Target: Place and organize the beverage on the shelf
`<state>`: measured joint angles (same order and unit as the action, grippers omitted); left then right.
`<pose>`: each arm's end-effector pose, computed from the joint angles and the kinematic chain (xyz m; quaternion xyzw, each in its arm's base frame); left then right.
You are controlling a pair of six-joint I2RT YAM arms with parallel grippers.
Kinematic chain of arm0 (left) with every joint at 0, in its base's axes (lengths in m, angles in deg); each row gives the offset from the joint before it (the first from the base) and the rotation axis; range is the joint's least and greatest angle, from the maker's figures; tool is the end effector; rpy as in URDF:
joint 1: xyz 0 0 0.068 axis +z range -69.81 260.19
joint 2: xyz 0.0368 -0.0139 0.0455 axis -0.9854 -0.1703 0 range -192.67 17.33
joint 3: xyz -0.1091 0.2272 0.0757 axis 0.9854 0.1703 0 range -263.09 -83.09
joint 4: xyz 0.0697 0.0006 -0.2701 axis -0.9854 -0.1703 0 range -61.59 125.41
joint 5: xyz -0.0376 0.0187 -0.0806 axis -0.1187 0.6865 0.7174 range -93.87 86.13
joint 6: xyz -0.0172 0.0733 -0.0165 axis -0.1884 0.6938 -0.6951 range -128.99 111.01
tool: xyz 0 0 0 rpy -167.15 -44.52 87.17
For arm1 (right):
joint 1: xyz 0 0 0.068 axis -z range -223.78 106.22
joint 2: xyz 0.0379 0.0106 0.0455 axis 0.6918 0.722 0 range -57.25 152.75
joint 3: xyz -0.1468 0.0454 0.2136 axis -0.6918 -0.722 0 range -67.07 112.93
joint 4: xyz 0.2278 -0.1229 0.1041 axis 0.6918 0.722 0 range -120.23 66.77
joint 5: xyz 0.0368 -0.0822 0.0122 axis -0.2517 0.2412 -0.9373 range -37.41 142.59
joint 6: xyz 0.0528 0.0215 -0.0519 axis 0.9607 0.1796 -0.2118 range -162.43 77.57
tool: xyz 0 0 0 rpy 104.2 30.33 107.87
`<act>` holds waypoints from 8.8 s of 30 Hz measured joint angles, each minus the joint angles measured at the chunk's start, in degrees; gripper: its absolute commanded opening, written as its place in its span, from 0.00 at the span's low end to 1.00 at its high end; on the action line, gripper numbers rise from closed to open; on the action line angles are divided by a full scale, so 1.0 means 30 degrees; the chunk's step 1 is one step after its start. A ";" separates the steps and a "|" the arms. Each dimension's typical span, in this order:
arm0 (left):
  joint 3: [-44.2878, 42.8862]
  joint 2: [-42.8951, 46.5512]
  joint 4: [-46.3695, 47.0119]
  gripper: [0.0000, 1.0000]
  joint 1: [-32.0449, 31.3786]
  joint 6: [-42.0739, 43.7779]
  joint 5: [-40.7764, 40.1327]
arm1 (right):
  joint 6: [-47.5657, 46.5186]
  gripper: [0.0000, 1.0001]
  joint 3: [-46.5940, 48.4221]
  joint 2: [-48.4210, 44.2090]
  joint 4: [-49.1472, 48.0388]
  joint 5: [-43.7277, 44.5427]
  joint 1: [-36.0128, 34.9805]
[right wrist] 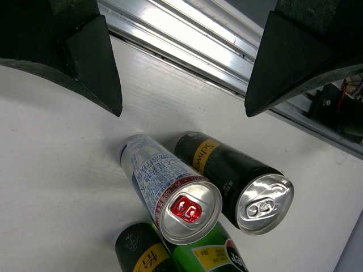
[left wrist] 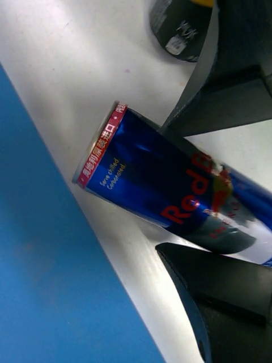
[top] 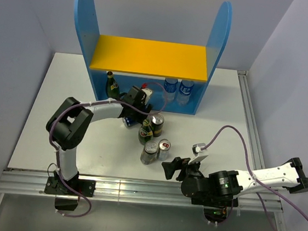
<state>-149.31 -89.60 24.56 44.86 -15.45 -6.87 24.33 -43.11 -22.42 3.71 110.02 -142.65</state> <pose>0.3442 -0.2399 0.1208 0.2270 0.9163 -0.0943 0.3162 0.0300 0.1658 0.1908 -0.0465 0.8292 0.2789 0.4822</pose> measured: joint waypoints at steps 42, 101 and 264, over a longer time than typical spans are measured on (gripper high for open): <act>0.2535 1.5154 -0.1071 0.00 -0.2200 -0.4124 -1.0032 | 0.0015 0.95 0.0000 0.0321 0.0007 0.0015 0.0000; 0.0743 0.4131 2.3095 0.56 0.3096 0.3716 -0.9602 | -0.0423 0.95 -0.0087 -0.0539 -0.0313 -0.0015 -0.0087; 0.6543 -0.1071 2.0640 0.00 0.1005 -0.3497 -0.6936 | 0.0073 0.95 0.0036 0.0437 -0.0036 0.0270 -0.0750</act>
<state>-129.68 -92.82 86.48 47.88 -25.94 -27.68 24.55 -43.00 -21.11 3.60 110.83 -144.90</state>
